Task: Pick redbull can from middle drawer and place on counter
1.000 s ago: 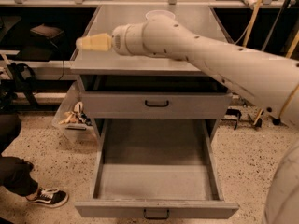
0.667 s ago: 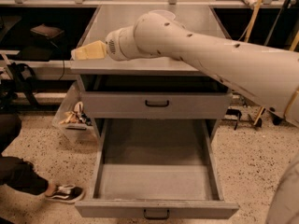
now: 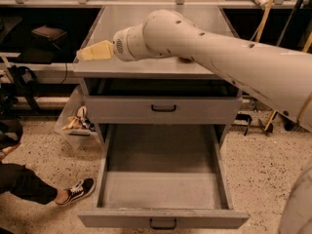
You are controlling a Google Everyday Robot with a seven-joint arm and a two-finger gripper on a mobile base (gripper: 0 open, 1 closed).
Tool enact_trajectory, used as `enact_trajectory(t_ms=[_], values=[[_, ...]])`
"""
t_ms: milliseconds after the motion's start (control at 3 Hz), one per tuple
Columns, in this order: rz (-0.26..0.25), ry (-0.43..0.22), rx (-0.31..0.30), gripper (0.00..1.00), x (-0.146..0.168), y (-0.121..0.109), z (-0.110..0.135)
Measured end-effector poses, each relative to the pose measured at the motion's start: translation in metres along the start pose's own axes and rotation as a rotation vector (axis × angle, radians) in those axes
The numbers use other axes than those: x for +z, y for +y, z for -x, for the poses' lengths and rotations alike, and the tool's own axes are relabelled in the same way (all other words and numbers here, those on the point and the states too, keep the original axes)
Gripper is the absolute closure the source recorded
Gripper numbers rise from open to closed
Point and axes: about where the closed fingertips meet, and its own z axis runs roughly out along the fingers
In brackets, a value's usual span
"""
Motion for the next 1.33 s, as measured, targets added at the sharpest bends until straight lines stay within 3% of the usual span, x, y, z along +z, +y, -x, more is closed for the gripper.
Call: enact_trajectory(t_ms=[333,667,1000,1333], values=[[-0.034,0.001,-0.080,0.00,-0.036,0.020,0.057],[-0.161,-0.016,-0.156,0.00,-0.118,0.047,0.137],[-0.217,-0.018,-0.162,0.00,-0.154,0.058,0.156],[-0.217,-0.018,-0.162,0.00,-0.154,0.058,0.156]])
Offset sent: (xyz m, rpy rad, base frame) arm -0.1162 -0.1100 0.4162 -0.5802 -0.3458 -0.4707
